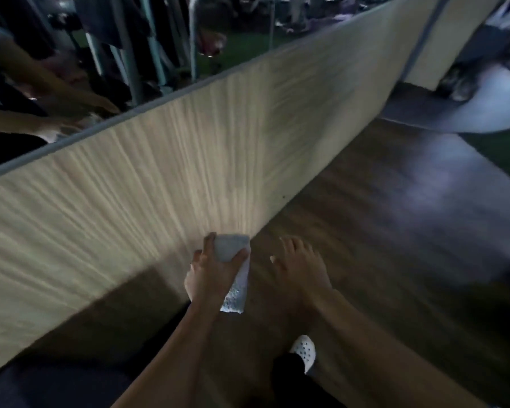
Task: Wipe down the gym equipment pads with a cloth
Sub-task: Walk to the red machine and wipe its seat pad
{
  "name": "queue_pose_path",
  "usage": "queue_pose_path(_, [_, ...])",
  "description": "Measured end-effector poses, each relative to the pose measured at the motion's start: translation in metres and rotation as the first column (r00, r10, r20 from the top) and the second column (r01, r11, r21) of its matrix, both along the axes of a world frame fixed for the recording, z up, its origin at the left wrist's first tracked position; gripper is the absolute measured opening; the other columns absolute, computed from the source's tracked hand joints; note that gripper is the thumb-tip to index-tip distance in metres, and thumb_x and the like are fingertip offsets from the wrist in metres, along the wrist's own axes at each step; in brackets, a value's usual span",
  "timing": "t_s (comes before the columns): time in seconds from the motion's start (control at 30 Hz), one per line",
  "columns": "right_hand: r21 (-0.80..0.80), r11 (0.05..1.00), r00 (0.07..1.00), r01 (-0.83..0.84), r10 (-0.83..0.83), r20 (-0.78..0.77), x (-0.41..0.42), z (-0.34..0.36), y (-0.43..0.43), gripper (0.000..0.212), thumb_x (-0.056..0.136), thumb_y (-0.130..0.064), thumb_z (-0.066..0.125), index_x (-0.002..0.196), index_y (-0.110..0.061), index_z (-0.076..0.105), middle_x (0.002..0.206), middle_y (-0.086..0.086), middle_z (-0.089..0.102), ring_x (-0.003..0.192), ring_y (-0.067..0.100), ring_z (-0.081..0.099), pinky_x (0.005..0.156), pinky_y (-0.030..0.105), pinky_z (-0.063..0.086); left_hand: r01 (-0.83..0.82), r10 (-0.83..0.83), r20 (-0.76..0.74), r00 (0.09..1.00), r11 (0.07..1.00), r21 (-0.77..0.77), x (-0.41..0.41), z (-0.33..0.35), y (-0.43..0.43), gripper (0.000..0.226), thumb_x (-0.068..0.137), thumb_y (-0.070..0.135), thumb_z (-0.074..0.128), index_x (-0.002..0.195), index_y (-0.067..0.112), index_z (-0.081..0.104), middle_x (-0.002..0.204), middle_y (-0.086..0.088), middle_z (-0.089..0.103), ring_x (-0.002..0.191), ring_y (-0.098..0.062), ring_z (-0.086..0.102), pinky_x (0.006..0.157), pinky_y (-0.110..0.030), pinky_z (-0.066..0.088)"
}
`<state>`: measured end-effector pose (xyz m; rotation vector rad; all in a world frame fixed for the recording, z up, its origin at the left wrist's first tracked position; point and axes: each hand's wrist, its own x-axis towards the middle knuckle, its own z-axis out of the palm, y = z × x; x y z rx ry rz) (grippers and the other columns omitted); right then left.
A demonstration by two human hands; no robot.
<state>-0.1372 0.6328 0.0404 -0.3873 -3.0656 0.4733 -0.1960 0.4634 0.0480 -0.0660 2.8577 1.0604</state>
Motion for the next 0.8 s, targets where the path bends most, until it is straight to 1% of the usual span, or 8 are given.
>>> queue_pose_path(0.07, [0.008, 0.999, 0.999, 0.044, -0.044, -0.002, -0.004, 0.000, 0.034, 0.047, 0.098, -0.043, 0.038, 0.136, -0.016, 0.042, 0.139, 0.008, 0.045, 0.122, 0.026, 0.046, 0.096, 0.036, 0.038, 0.073, -0.074, 0.003, 0.997, 0.996, 0.046, -0.019, -0.005, 0.036, 0.083, 0.064, 0.078, 0.059, 0.131, 0.035, 0.036, 0.119, -0.009, 0.059, 0.108, -0.035, 0.059, 0.085, -0.043, 0.046])
queue_pose_path(0.17, [0.006, 0.995, 0.994, 0.103, -0.103, -0.025, -0.019, 0.002, 0.087, 0.041, 0.097, -0.041, 0.040, 0.129, -0.016, 0.044, 0.133, 0.007, 0.048, 0.118, 0.025, 0.047, 0.092, 0.035, 0.038, 0.150, -0.148, -0.024, 0.989, 0.984, 0.101, -0.050, -0.010, 0.095, 0.085, 0.062, 0.080, 0.059, 0.129, 0.033, 0.038, 0.113, -0.010, 0.062, 0.105, -0.033, 0.060, 0.085, -0.042, 0.049])
queue_pose_path(0.23, [0.028, 0.990, 0.990, 0.141, -0.140, -0.020, -0.037, 0.006, 0.123, 0.042, 0.096, -0.044, 0.039, 0.127, -0.016, 0.045, 0.132, 0.007, 0.048, 0.117, 0.026, 0.047, 0.091, 0.037, 0.039, 0.180, -0.176, -0.046, 0.983, 0.978, 0.102, -0.073, -0.008, 0.135, 0.084, 0.062, 0.080, 0.059, 0.129, 0.032, 0.040, 0.112, -0.011, 0.062, 0.104, -0.034, 0.060, 0.083, -0.040, 0.047])
queue_pose_path(0.3, [0.023, 0.986, 0.986, 0.165, -0.165, 0.000, -0.055, 0.012, 0.158, 0.044, 0.096, -0.044, 0.039, 0.130, -0.016, 0.043, 0.134, 0.007, 0.047, 0.119, 0.026, 0.046, 0.094, 0.039, 0.041, 0.205, -0.200, -0.057, 0.978, 0.974, 0.101, -0.094, -0.005, 0.173, 0.084, 0.062, 0.080, 0.060, 0.127, 0.031, 0.042, 0.110, -0.012, 0.063, 0.104, -0.034, 0.060, 0.082, -0.040, 0.047])
queue_pose_path(0.37, [0.014, 0.982, 0.982, 0.188, -0.188, -0.006, -0.072, 0.017, 0.191, 0.046, 0.097, -0.044, 0.039, 0.132, -0.015, 0.042, 0.135, 0.006, 0.047, 0.120, 0.025, 0.046, 0.096, 0.038, 0.041, 0.232, -0.226, -0.064, 0.972, 0.969, 0.088, -0.115, -0.001, 0.209, 0.084, 0.063, 0.079, 0.059, 0.129, 0.030, 0.041, 0.112, -0.012, 0.062, 0.105, -0.034, 0.060, 0.083, -0.040, 0.046])
queue_pose_path(0.47, [0.039, 0.978, 0.979, 0.203, -0.203, -0.007, -0.097, 0.025, 0.240, 0.049, 0.098, -0.044, 0.039, 0.136, -0.014, 0.041, 0.136, 0.007, 0.046, 0.120, 0.025, 0.046, 0.095, 0.037, 0.039, 0.252, -0.248, -0.060, 0.967, 0.965, 0.070, -0.146, 0.004, 0.260, 0.085, 0.064, 0.080, 0.058, 0.130, 0.030, 0.040, 0.113, -0.010, 0.062, 0.103, -0.031, 0.060, 0.078, -0.035, 0.042])
queue_pose_path(0.63, [0.010, 0.965, 0.965, 0.263, -0.263, 0.010, -0.148, 0.025, 0.311, 0.048, 0.097, -0.044, 0.041, 0.135, -0.014, 0.041, 0.136, 0.008, 0.047, 0.119, 0.027, 0.046, 0.094, 0.038, 0.039, 0.325, -0.321, -0.070, 0.944, 0.943, 0.063, -0.205, 0.003, 0.335, 0.085, 0.062, 0.083, 0.055, 0.128, 0.032, 0.039, 0.110, -0.007, 0.062, 0.097, -0.029, 0.062, 0.073, -0.034, 0.043])
queue_pose_path(0.8, [0.005, 0.939, 0.939, 0.344, -0.344, -0.009, -0.219, 0.018, 0.386, 0.043, 0.097, -0.042, 0.044, 0.130, -0.014, 0.043, 0.135, 0.008, 0.047, 0.120, 0.026, 0.046, 0.094, 0.037, 0.039, 0.401, -0.396, -0.071, 0.915, 0.914, 0.066, -0.285, -0.005, 0.422, 0.086, 0.061, 0.083, 0.056, 0.129, 0.032, 0.040, 0.110, -0.006, 0.062, 0.097, -0.028, 0.062, 0.075, -0.036, 0.047])
